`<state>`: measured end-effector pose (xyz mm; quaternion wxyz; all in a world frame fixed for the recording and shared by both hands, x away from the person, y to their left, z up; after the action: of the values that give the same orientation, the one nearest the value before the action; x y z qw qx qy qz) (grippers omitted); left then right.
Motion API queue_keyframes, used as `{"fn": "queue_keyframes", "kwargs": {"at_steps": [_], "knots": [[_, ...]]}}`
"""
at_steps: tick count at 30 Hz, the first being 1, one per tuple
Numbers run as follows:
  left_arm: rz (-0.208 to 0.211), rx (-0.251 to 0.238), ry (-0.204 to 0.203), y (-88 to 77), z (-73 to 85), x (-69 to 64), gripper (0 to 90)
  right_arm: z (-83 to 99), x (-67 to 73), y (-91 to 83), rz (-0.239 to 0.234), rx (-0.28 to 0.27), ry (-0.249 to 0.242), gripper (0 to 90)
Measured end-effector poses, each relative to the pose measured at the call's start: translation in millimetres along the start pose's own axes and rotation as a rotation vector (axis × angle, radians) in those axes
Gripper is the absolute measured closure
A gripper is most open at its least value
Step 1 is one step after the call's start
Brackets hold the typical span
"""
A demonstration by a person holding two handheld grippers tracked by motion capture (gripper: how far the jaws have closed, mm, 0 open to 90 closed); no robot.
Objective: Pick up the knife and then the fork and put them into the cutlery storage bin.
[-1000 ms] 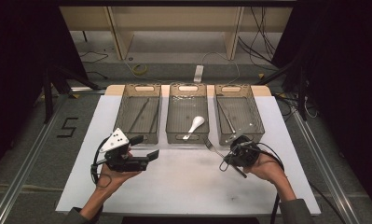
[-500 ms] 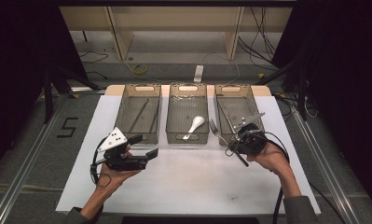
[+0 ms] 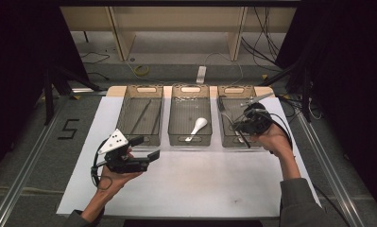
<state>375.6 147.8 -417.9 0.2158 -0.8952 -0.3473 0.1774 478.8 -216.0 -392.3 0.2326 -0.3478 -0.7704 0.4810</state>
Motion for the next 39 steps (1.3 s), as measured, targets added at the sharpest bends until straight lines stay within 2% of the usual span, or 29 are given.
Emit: {"fn": "queue_keyframes", "kwargs": {"at_steps": [9, 16, 18, 21, 24, 27, 32, 39], "knots": [[-0.002, -0.003, -0.003, -0.4, -0.1, 0.5, 15.6, -22.2, -27.2, 4.9, 0.023, -0.009, 0.102, 84.3], [0.0, -0.006, -0.004, -1.2, -0.3, 0.4, 15.6, -27.0, -48.2, 15.8, 0.044, -0.008, 0.187, 84.2], [0.0, -0.006, -0.006, -1.3, -0.2, 0.6, 15.6, -27.2, -53.4, 18.6, 0.068, -0.002, 0.214, 84.2], [-0.001, -0.006, -0.005, -1.2, -0.3, 0.4, 15.6, -28.2, -58.3, 22.2, 0.07, 0.002, 0.242, 84.2], [0.0, -0.005, -0.006, -0.9, -0.1, 0.3, 15.6, -30.4, -61.7, 26.3, 0.079, 0.001, 0.254, 84.2], [0.0, -0.006, -0.006, -0.9, 0.0, 0.4, 15.6, -32.3, -64.1, 32.8, 0.091, 0.025, 0.268, 84.2], [0.002, -0.007, -0.005, -1.3, -0.2, 0.9, 15.6, -32.4, -65.6, 41.5, 0.089, 0.041, 0.281, 84.2], [0.001, -0.011, -0.004, -1.8, -0.4, -0.2, 15.6, -30.9, -61.9, 54.5, 0.091, 0.067, 0.284, 84.1]]}}
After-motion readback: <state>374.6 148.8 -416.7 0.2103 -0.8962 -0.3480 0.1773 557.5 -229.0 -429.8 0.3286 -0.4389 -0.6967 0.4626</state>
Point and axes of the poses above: each handheld gripper's, and its own axes: y roughly forward along the jaws, z roughly out of its underside, x roughly to its left, the point moved 4 cm from there along y, roughly forward along the jaws, and after that the axes turned 13 degrees about x, right-handed, at the moved point
